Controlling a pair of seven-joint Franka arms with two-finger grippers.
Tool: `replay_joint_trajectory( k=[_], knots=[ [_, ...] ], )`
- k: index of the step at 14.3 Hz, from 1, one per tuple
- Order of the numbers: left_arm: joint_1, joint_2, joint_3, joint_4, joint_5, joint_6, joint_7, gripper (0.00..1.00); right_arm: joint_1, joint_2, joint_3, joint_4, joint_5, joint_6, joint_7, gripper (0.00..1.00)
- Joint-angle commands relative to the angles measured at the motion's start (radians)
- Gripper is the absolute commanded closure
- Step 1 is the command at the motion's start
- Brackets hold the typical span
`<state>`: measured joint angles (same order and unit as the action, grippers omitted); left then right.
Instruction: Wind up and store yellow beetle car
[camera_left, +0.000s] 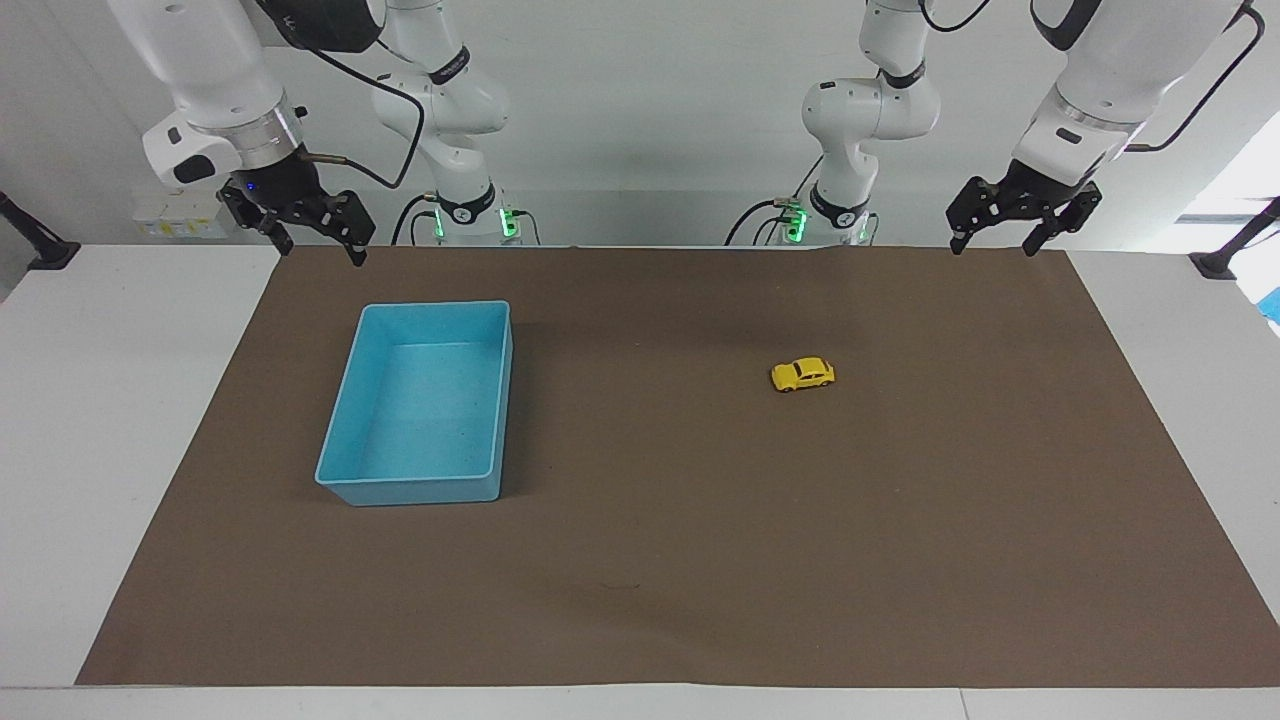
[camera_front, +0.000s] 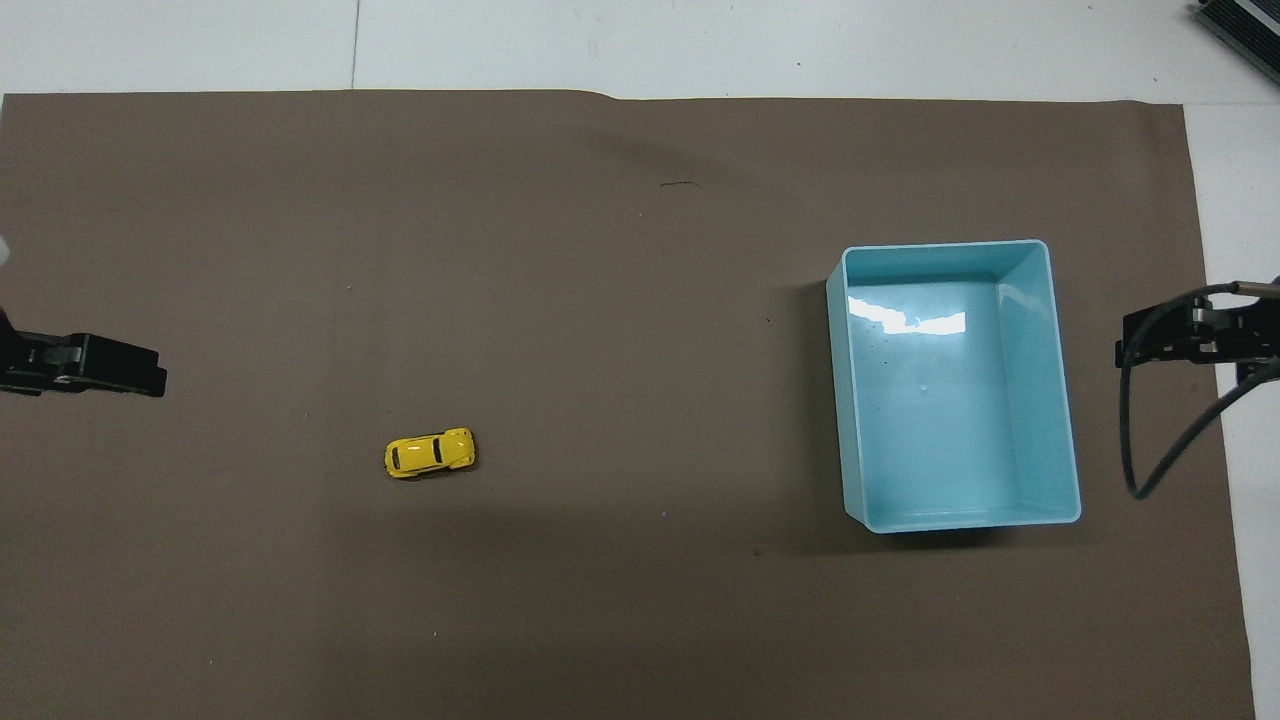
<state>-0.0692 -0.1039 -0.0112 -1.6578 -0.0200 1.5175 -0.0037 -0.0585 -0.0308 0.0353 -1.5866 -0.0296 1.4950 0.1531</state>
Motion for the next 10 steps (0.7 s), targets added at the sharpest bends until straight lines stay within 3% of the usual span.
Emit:
replay_joint_trajectory(
  k=[1, 4, 10],
  knots=[
    [-0.003, -0.016, -0.001, -0.037, 0.000, 0.013, -0.009, 0.00, -0.010, -0.023, 0.008, -0.024, 0.000, 0.004, -0.018, 0.00],
    [-0.004, -0.010, -0.003, -0.046, 0.000, 0.015, -0.016, 0.00, -0.010, -0.021, 0.008, -0.024, 0.000, 0.005, -0.017, 0.00],
    [-0.064, -0.008, -0.010, -0.121, 0.000, 0.081, -0.231, 0.00, -0.006, -0.021, 0.015, -0.022, 0.002, 0.004, -0.020, 0.00]
  ],
)
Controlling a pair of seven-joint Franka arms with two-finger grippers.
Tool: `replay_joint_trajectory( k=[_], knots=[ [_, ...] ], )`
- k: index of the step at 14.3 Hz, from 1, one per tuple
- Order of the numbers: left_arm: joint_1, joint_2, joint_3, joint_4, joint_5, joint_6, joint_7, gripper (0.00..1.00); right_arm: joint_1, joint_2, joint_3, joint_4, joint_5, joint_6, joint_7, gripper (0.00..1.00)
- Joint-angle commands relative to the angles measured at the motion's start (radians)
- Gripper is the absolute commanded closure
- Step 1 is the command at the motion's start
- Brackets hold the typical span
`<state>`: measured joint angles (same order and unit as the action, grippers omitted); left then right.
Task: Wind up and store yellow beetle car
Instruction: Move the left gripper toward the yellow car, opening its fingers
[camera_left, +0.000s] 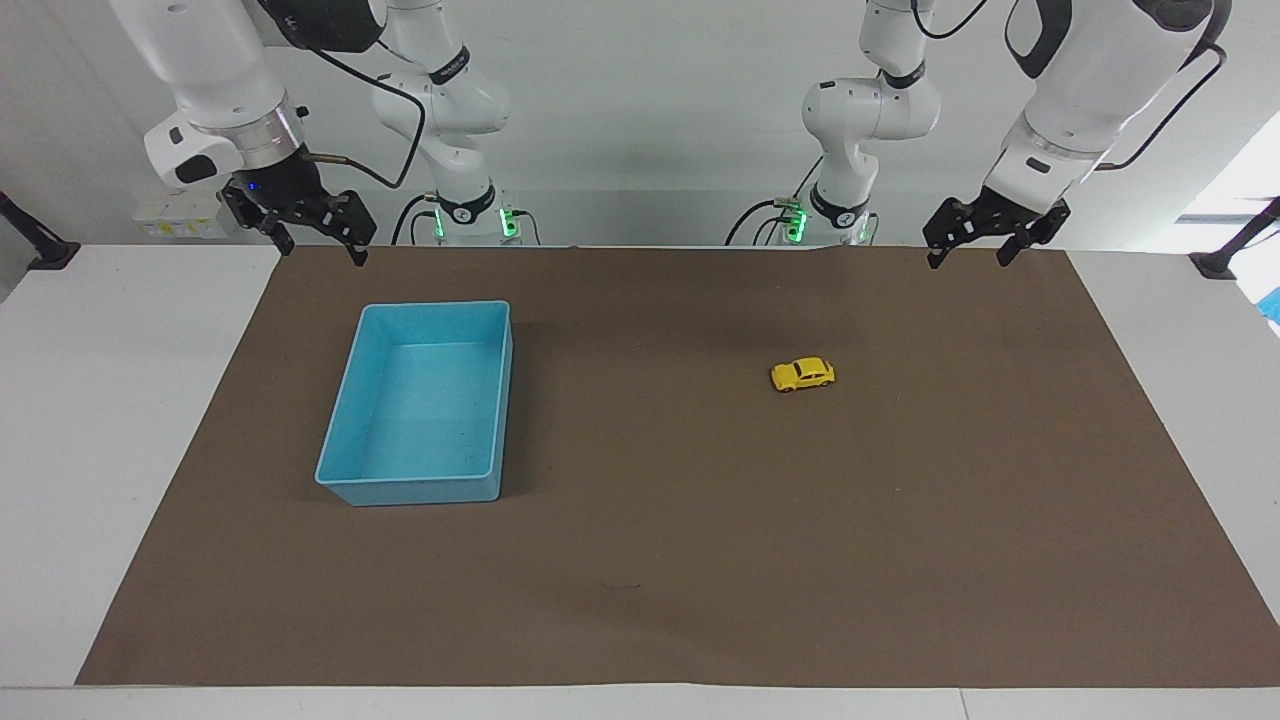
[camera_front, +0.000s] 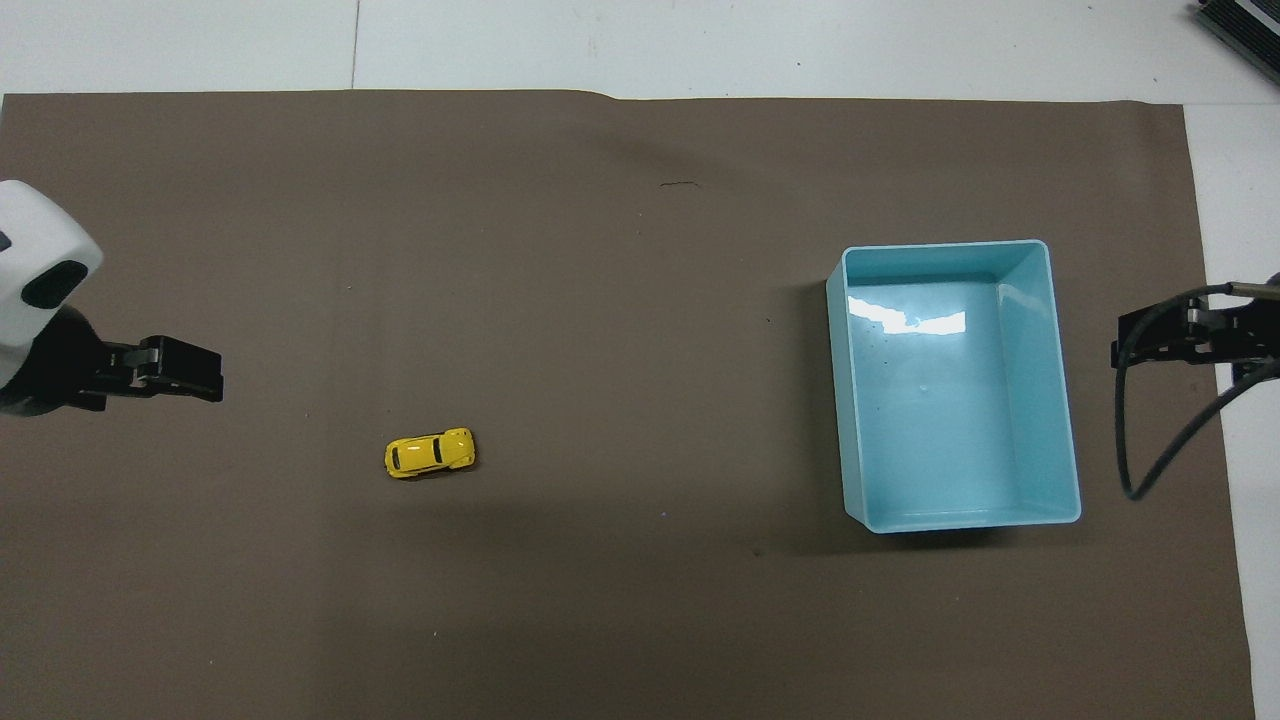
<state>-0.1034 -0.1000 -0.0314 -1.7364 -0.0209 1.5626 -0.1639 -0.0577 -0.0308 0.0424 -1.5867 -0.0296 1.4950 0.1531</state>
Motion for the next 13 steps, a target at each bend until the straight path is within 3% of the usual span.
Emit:
replay_joint_trajectory(
  k=[1, 8, 13],
  knots=[
    [-0.038, -0.010, 0.010, -0.055, 0.001, 0.043, -0.112, 0.00, -0.008, -0.021, 0.008, -0.022, 0.002, 0.005, -0.018, 0.00],
    [-0.081, -0.012, 0.010, -0.144, -0.004, 0.111, -0.455, 0.00, 0.002, -0.023, 0.013, -0.023, 0.002, -0.004, -0.024, 0.00],
    [-0.073, -0.015, 0.010, -0.199, -0.065, 0.171, -0.822, 0.00, 0.006, -0.023, 0.013, -0.023, 0.002, -0.005, -0.023, 0.00]
  ],
)
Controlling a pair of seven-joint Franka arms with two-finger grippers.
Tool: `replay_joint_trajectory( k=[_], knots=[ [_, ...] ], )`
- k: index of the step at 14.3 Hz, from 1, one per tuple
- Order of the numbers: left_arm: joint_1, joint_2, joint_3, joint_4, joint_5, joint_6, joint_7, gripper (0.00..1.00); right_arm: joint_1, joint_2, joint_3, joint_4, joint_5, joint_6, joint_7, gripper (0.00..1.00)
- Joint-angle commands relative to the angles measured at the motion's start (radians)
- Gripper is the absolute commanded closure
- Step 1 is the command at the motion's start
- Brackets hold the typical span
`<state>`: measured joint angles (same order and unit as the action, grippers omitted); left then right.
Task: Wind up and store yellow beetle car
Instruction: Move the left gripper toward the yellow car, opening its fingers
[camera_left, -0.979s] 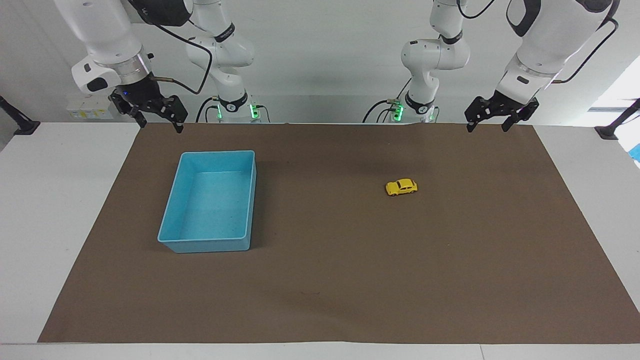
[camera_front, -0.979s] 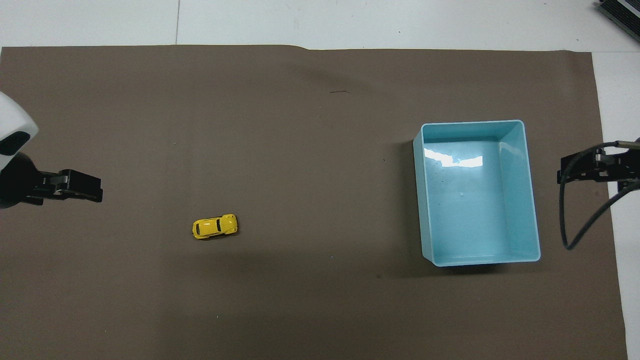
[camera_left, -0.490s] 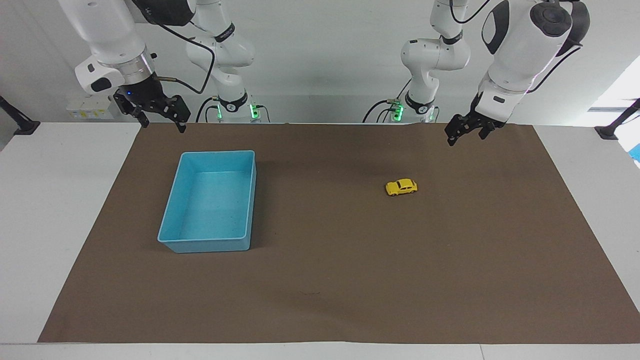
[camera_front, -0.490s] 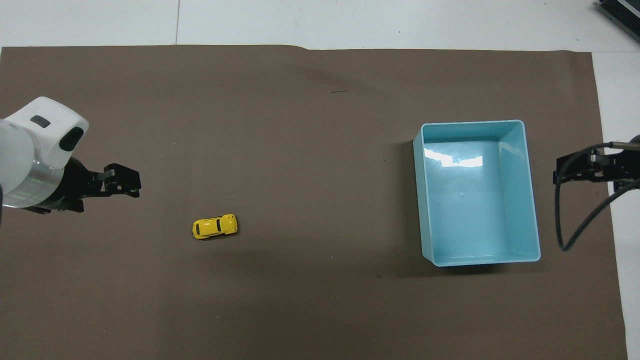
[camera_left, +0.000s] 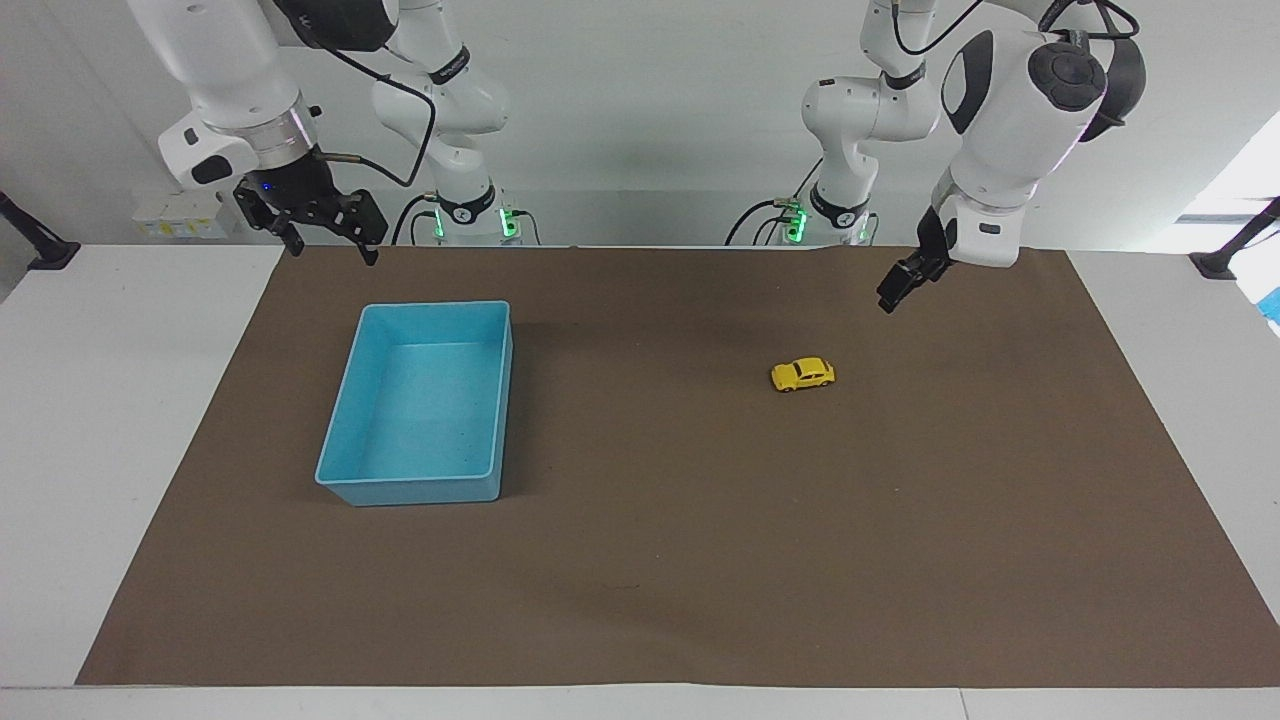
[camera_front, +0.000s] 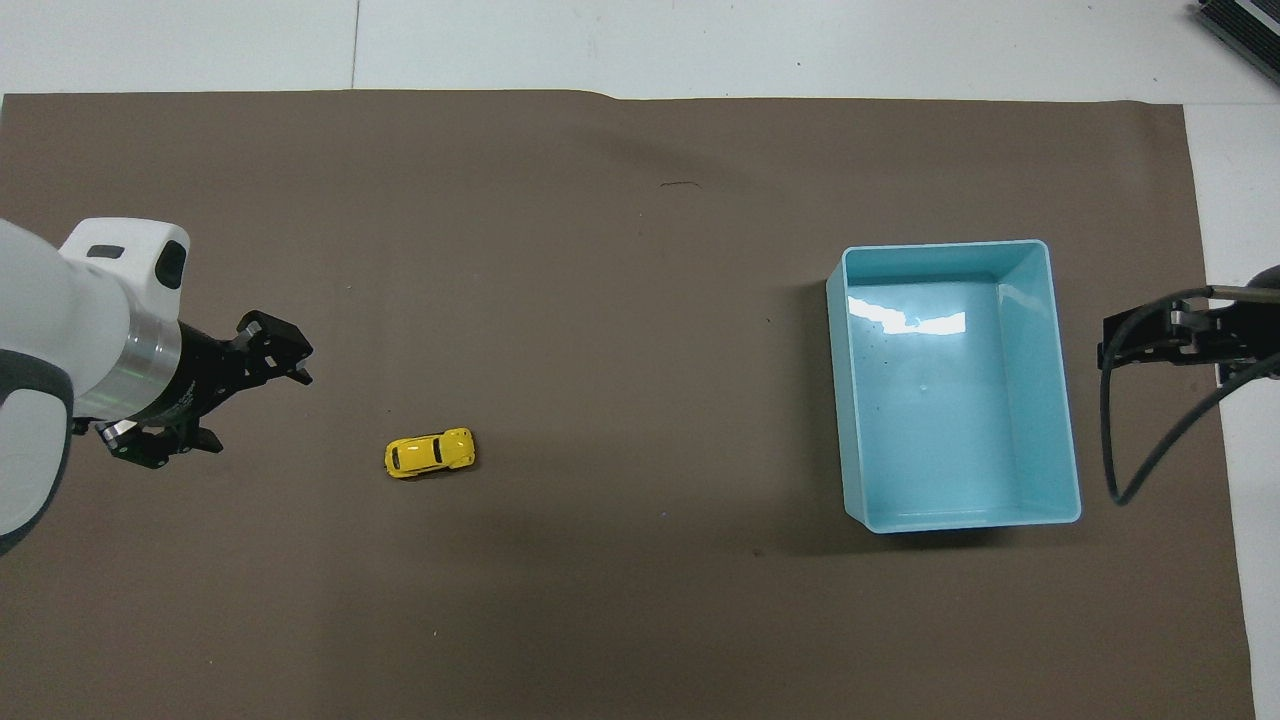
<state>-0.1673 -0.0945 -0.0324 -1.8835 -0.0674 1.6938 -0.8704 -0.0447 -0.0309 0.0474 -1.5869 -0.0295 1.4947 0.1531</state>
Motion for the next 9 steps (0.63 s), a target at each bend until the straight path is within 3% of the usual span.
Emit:
replay_joint_trajectory(
  k=[1, 9],
  knots=[
    [-0.008, -0.024, 0.011, -0.072, -0.023, 0.064, -0.163, 0.00, -0.009, -0.024, 0.008, -0.022, 0.002, -0.010, -0.024, 0.00],
    [-0.005, -0.025, 0.011, -0.225, -0.057, 0.246, -0.655, 0.00, -0.007, -0.026, 0.008, -0.022, 0.023, -0.031, -0.024, 0.00]
  ],
)
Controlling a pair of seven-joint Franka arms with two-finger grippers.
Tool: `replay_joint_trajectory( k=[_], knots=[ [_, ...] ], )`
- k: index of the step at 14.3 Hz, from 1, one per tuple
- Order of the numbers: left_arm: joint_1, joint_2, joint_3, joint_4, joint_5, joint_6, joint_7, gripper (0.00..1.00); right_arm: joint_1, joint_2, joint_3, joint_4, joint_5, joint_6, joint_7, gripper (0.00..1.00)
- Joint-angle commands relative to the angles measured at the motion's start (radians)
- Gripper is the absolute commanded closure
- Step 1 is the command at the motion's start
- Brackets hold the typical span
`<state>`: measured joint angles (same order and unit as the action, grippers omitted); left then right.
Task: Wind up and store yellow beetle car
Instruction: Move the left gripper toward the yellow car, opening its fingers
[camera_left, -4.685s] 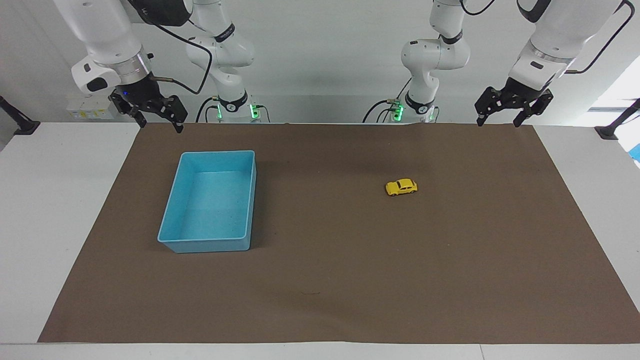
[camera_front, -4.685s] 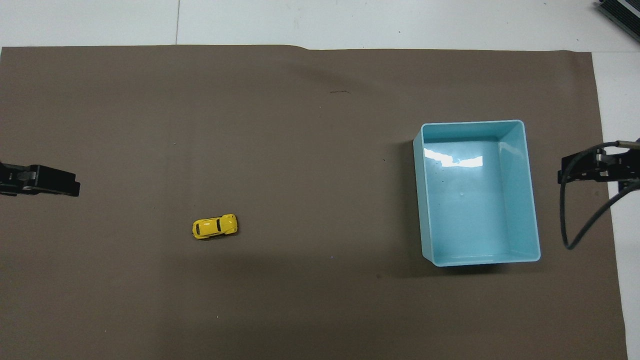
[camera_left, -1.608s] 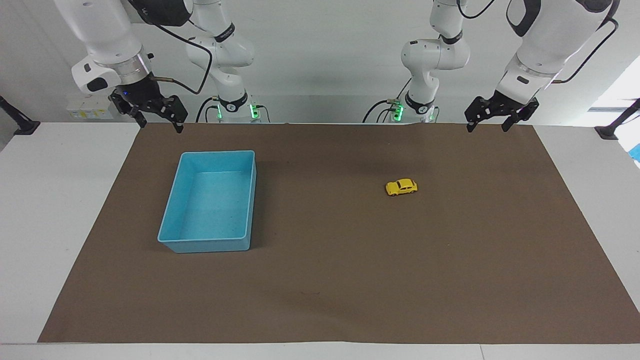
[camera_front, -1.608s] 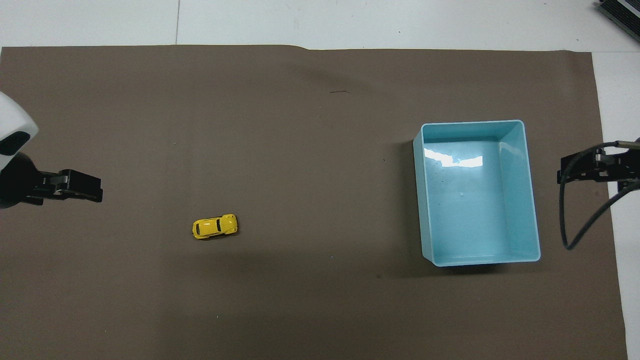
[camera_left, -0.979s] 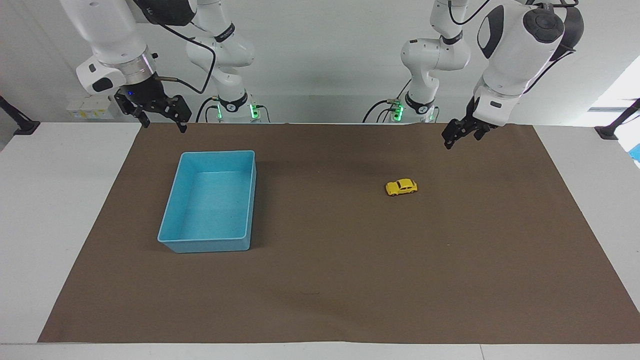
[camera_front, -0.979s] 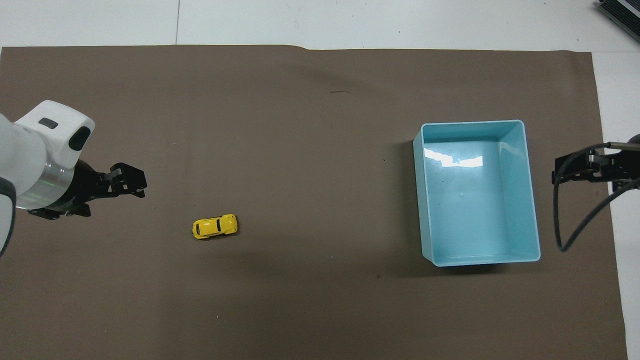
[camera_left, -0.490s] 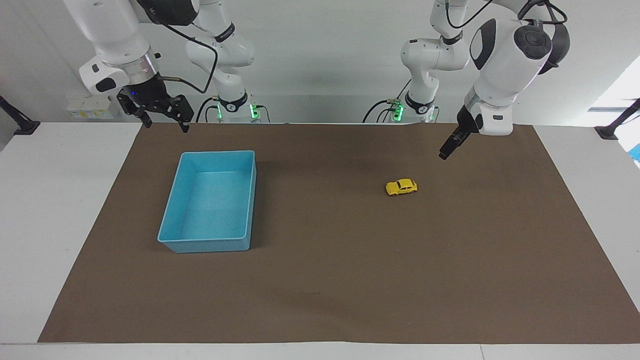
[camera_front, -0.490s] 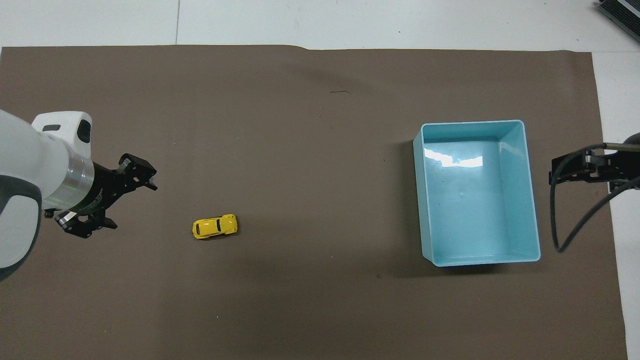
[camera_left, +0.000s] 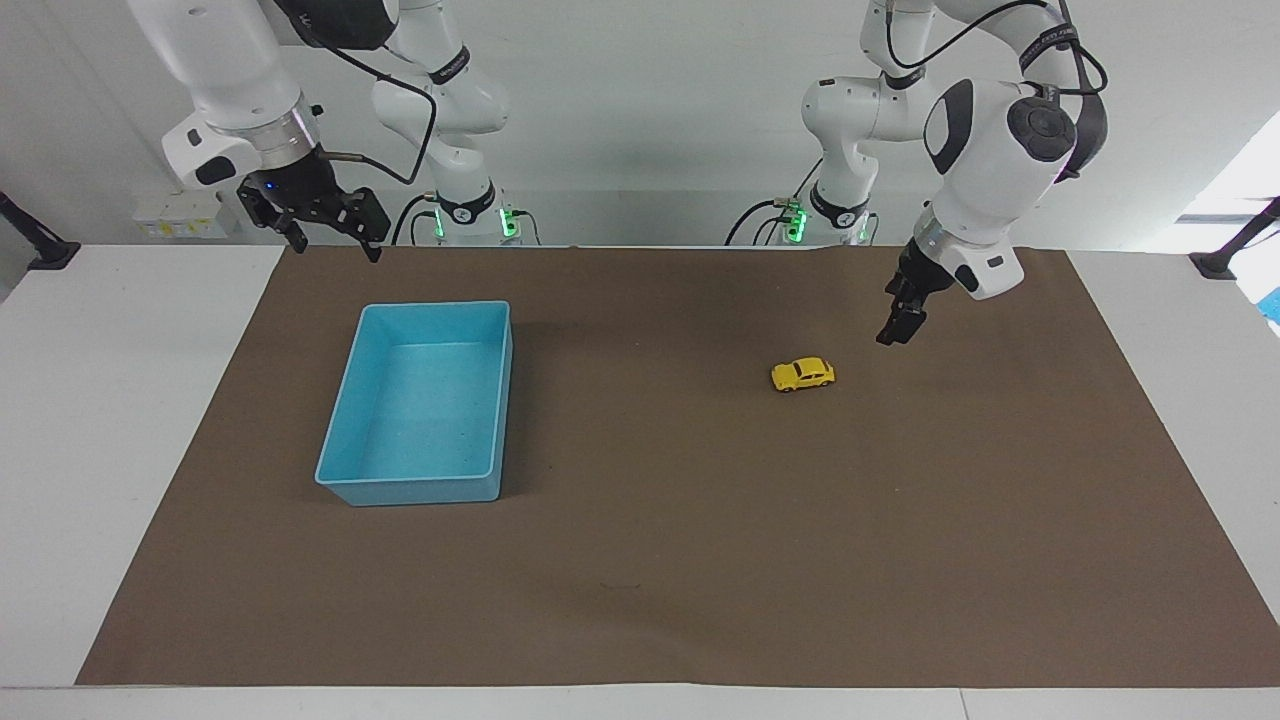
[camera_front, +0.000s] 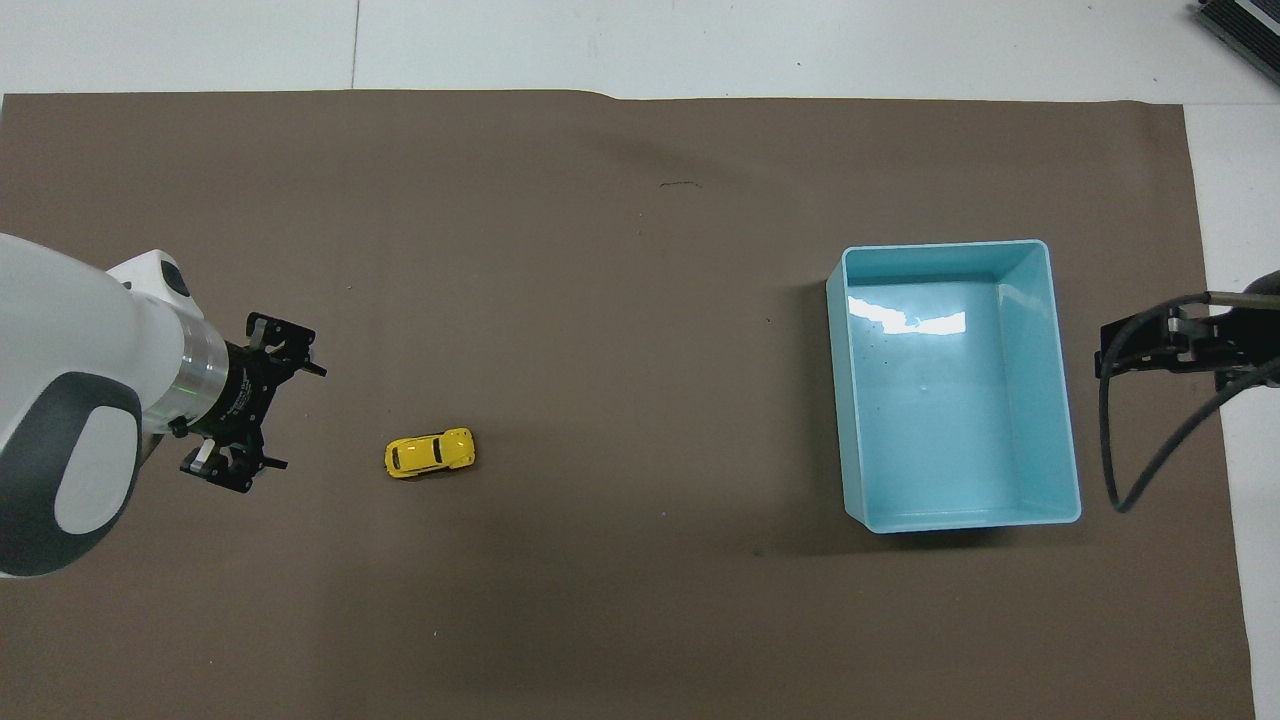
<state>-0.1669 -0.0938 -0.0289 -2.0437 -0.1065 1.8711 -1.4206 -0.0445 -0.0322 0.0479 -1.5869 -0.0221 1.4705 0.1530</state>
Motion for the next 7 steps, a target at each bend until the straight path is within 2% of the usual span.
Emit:
replay_joint_trajectory(
  k=[1, 4, 7],
  knots=[
    [-0.003, -0.021, 0.009, -0.070, -0.018, 0.085, -0.162, 0.00, -0.009, -0.025, 0.007, -0.022, 0.016, -0.007, -0.024, 0.00],
    [-0.003, -0.006, 0.010, -0.099, -0.018, 0.109, -0.251, 0.00, -0.012, -0.025, 0.006, -0.024, 0.016, -0.007, -0.023, 0.00],
    [-0.016, 0.011, 0.010, -0.165, -0.016, 0.193, -0.339, 0.00, -0.015, -0.025, 0.004, -0.022, 0.016, -0.004, -0.023, 0.00]
  ],
)
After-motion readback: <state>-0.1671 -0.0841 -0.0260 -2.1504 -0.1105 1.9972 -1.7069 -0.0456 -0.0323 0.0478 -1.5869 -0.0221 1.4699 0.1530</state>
